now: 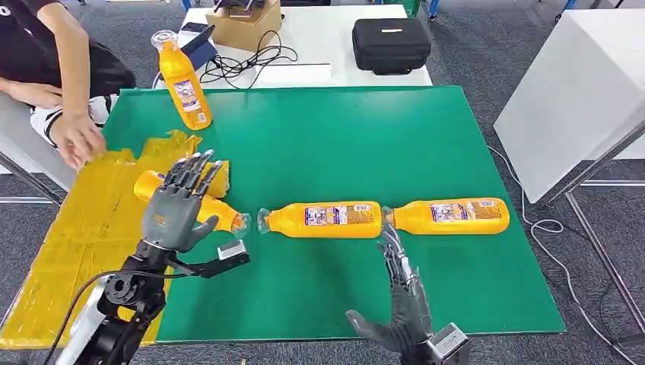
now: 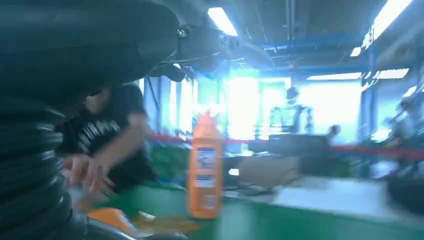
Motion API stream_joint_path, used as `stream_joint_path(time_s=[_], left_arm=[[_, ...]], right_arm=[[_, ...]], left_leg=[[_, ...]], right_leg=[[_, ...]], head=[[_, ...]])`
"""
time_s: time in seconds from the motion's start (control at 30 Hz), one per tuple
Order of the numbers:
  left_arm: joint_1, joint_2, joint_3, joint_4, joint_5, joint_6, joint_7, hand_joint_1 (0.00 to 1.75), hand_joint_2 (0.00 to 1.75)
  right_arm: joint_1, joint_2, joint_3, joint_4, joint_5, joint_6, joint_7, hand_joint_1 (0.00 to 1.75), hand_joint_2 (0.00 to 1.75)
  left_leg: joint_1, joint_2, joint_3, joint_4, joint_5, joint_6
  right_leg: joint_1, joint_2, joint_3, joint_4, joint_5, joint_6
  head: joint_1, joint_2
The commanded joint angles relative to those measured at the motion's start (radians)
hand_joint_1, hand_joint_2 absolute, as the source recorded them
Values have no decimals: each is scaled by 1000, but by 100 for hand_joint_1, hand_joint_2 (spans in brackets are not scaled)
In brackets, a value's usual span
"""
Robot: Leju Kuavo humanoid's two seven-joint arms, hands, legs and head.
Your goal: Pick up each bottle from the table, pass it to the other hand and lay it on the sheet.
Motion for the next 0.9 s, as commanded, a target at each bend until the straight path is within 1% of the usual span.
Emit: stream_joint_path(time_s=[0.03, 0.07, 0.1, 0.13, 0.17, 0.2, 0.23, 0.27, 0.3, 0.33, 0.37, 0.4, 0.43, 0.53, 0.57, 0.6, 0.67, 0.7, 0.73, 0.77, 0.83, 0.87, 0.9], left_arm=[[109, -63, 36, -195, 521, -116, -321, 0, 175], [110, -65, 34, -190, 521, -115, -322, 0, 175], [109, -66, 32, -186, 521, -114, -323, 0, 175], [109, -66, 32, -186, 521, -114, -323, 0, 175], [121, -66, 28, -188, 573, -144, -358, 0, 175], [143, -67, 28, -199, 623, -177, -396, 0, 175], [173, -66, 30, -212, 701, -225, -455, 0, 175], [208, -41, 6, -260, 814, -246, -471, 0, 175], [224, -13, -32, -315, 958, -269, -471, 0, 175], [243, -4, -39, -351, 1032, -290, -471, 0, 175], [262, -13, -36, -373, 1068, -301, -471, 0, 175], [273, -31, -20, -385, 1107, -344, -471, 0, 175], [280, -51, -2, -385, 1126, -378, -471, 0, 175], [280, -56, 2, -384, 1130, -389, -471, 0, 175], [280, -56, 2, -384, 1130, -389, -471, 0, 175], [280, -56, 2, -384, 1130, -389, -471, 0, 175], [272, -62, 8, -374, 1128, -392, -471, 0, 175], [278, -69, 15, -369, 1126, -401, -471, 0, 175], [283, -77, 21, -362, 1133, -427, -471, 0, 175], [280, -79, 18, -354, 1133, -441, -471, 0, 175], [262, -80, 4, -332, 1152, -478, -471, 0, 175], [262, -80, 4, -332, 1152, -478, -471, 0, 175], [262, -80, 4, -332, 1152, -478, -471, 0, 175]], right_arm=[[-41, -67, -50, -14, 751, -501, 175, 0, 175], [-41, -73, -54, -21, 750, -498, 180, 0, 175], [-40, -76, -57, -24, 748, -496, 182, 0, 175], [-40, -76, -57, -24, 748, -496, 182, 0, 175], [-40, -90, -73, -27, 803, -437, 256, 0, 175], [-41, -103, -98, -35, 830, -401, 288, 0, 175], [-42, -118, -135, -40, 911, -373, 336, 0, 175], [-40, -143, -173, -47, 967, -347, 368, 0, 175], [-39, -175, -200, -46, 1004, -293, 405, 0, 175], [-36, -203, -233, -48, 1022, -253, 428, 0, 175], [-28, -233, -271, -44, 1045, -214, 447, 0, 175], [-19, -243, -304, -46, 1048, -188, 442, 0, 175], [-11, -254, -339, -41, 1049, -163, 435, 0, 175], [-9, -256, -348, -39, 1052, -158, 435, 0, 175], [-9, -256, -348, -39, 1052, -158, 435, 0, 175], [-9, -256, -348, -39, 1052, -158, 435, 0, 175], [-7, -254, -348, -34, 1062, -146, 443, 0, 175], [-11, -271, -356, -23, 1066, -96, 467, 0, 175], [-19, -302, -383, 1, 1062, -88, 468, 0, 175], [-32, -326, -406, 36, 1041, -66, 463, 0, 175], [-70, -375, -453, 116, 996, -28, 429, 0, 175], [-70, -375, -453, 116, 996, -28, 429, 0, 175], [-70, -375, -453, 116, 996, -28, 429, 0, 175]], left_leg=[[0, 3, 6, 0, -3, 0], [0, 2, 7, 0, -4, 0], [1, 2, 11, 1, -6, 0], [0, 2, 10, 0, -5, 1], [1, 1, 13, 1, -6, 0], [0, 1, 8, 0, -3, 0], [-1, -1, 5, -1, -1, 0], [-1, -1, 4, -1, -1, 0], [-1, -1, 6, -1, -2, 1], [-1, -1, 5, -1, -2, 0], [-1, 0, 6, 0, -4, 1], [-1, 0, 6, 1, -4, 0], [-1, -3, 2, 1, -2, 1], [-1, -7, 6, 0, -3, 1], [-1, -5, 3, 0, -2, 0], [-2, -4, 5, 0, -3, 0], [-1, -4, 4, 0, -2, 0], [-1, -4, 5, 0, -3, 0], [-1, -4, 6, 0, -3, 0], [-2, -5, 3, -1, -1, 0], [-1, -5, 6, 0, -2, 1], [-2, -5, 4, -1, -1, 1], [-1, -4, 5, -1, -2, 1]], right_leg=[[0, 1, 6, -2, -2, 2], [0, 0, 8, -2, -2, 3], [1, -2, 13, -2, -4, 4], [1, -1, 12, -3, -3, 4], [1, -3, 16, -3, -4, 5], [0, -2, 9, -2, -2, 3], [-1, -3, 5, -2, -1, 2], [-1, -3, 5, -2, -1, 2], [-1, -2, 7, -3, -1, 2], [-1, -2, 6, -2, -1, 2], [-1, -2, 8, -2, -2, 3], [-1, -2, 7, -1, -3, 2], [-1, -5, 4, -1, -2, 2], [-1, -8, 8, -3, -3, 3], [-2, -6, 5, -2, -2, 2], [-2, -5, 6, -2, -2, 2], [-1, -6, 5, -2, -2, 2], [-1, -6, 7, -1, -2, 2], [-1, -6, 7, -2, -2, 2], [-2, -7, 5, -2, -1, 1], [-1, -7, 8, -3, -2, 2], [-2, -7, 6, -3, -1, 2], [-1, -7, 7, -3, -1, 3]], head=[[0, 0], [0, 0], [0, 0], [0, 0], [0, 0], [0, 0], [0, 0], [0, 0], [1, 0], [0, 0], [0, 0], [-1, 0], [0, 0], [0, 0], [0, 0], [0, 0], [0, 0], [0, 0], [0, 0], [0, 0], [0, 0], [-1, 0], [-1, 0]])
